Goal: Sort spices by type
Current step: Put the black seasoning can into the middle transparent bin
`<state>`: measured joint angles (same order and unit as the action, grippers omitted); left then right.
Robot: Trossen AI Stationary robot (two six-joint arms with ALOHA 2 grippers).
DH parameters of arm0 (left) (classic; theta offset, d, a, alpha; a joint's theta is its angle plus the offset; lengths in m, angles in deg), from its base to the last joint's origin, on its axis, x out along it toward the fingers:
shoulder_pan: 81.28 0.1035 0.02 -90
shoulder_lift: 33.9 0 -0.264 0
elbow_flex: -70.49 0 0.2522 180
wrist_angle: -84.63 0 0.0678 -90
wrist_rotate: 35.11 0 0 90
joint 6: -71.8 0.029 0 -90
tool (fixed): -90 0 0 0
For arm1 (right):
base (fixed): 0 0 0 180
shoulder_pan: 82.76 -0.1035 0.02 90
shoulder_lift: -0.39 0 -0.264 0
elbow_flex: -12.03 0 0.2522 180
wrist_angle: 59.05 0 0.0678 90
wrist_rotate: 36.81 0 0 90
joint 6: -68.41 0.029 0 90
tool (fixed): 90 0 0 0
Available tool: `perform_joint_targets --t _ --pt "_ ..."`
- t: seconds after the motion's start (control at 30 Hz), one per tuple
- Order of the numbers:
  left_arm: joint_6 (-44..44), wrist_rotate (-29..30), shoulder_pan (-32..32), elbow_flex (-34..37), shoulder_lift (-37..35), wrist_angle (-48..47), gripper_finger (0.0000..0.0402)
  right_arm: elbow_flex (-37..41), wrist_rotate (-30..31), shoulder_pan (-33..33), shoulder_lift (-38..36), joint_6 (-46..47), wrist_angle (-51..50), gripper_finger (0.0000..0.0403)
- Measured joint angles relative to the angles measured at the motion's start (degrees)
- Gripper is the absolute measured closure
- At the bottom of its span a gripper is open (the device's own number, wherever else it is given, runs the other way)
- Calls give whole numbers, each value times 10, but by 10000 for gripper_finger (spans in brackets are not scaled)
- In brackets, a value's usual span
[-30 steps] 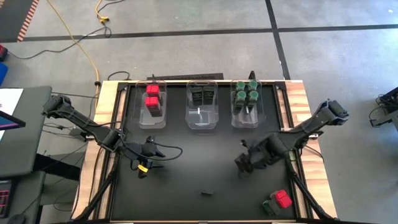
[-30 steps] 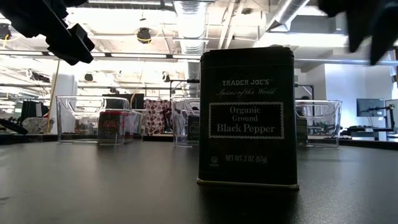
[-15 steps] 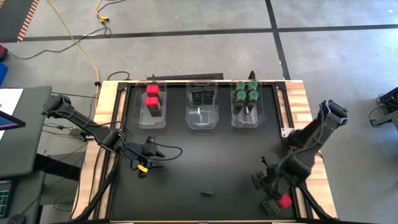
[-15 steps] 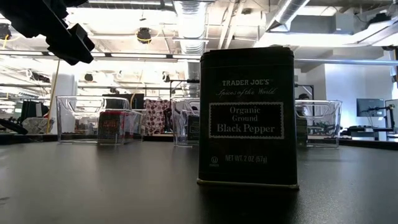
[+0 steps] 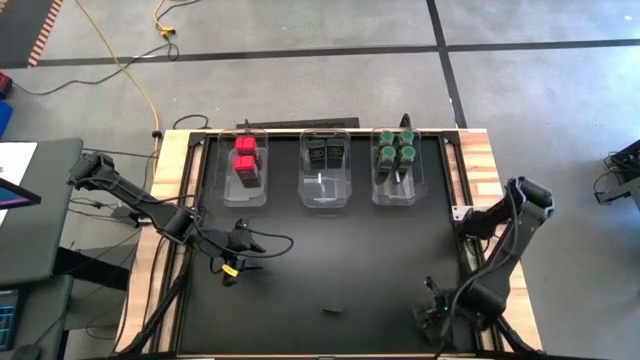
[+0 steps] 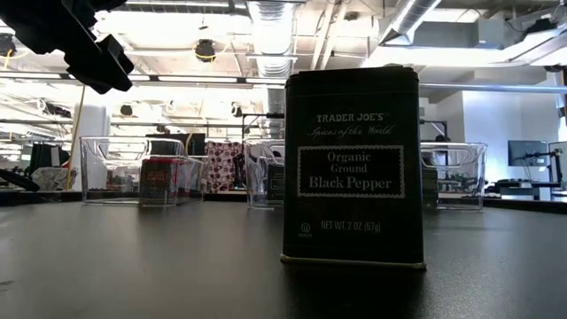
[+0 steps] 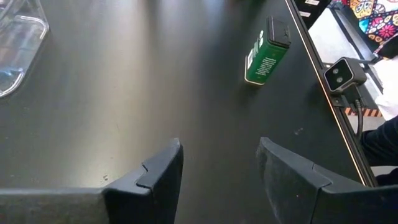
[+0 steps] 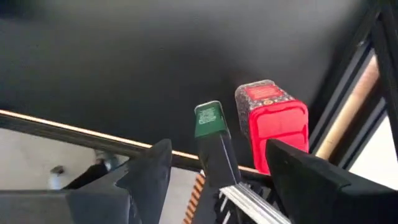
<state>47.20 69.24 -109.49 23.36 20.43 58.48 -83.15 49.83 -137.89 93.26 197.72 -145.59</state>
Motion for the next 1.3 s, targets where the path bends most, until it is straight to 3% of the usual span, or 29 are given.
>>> perform_joint_targets --t 0.23,1.3 --pt "-1 0 0 0 0 -2 207 -85 0 -6 90 -63 -71 113" --pt "-12 0 0 0 0 -2 207 -83 -30 -50 200 -53 23 113"
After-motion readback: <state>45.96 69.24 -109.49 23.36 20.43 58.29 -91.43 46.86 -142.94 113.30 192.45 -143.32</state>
